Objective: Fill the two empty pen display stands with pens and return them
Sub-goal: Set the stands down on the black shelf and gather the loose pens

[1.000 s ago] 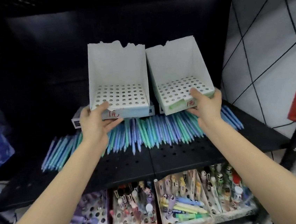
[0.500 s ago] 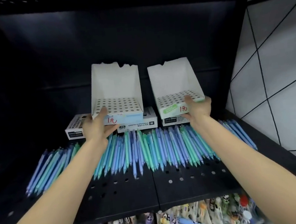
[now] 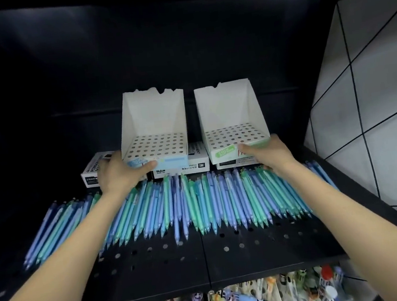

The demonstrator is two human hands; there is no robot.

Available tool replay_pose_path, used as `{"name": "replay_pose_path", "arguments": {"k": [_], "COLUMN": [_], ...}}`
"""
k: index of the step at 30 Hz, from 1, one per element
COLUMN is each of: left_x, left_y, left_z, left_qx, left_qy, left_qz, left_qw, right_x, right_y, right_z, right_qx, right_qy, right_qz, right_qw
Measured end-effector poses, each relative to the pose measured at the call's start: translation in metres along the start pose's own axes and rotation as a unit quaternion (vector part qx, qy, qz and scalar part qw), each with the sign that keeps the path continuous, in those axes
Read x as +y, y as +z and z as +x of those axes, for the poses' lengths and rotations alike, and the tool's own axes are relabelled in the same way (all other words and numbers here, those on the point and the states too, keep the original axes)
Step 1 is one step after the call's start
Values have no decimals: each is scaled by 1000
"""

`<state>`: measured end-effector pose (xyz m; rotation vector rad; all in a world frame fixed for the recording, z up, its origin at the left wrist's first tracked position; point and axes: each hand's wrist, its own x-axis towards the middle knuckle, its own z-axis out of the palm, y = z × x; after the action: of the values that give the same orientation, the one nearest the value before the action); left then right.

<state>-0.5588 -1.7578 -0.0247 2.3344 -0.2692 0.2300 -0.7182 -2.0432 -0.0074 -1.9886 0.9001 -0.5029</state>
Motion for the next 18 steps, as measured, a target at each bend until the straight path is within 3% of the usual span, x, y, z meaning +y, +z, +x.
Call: {"name": "replay_pose_path", "arguments": {"k": [4,11,15,18], "left_x": [1,5,-3,-4], "left_y": [1,-2,-9,-15], "left_z": [8,-1,-3,-13], "left_qx": [-5,-30,-38,-26], "left_qy": [12,57,45,68], "left_qz": [57,-55,-67,-54], "left_qw": [998,996,996,996], "right_x": [4,5,7,17], "right_y": [-2,-4,-9,-21], "right_z": [2,-9,-21,-36], "right_qx": [0,12,43,83], "right_qy": [-18,-42,-75,-103], "right_qz": [-75,-99,-111,-182], "right_qw": [997,994,990,974]}}
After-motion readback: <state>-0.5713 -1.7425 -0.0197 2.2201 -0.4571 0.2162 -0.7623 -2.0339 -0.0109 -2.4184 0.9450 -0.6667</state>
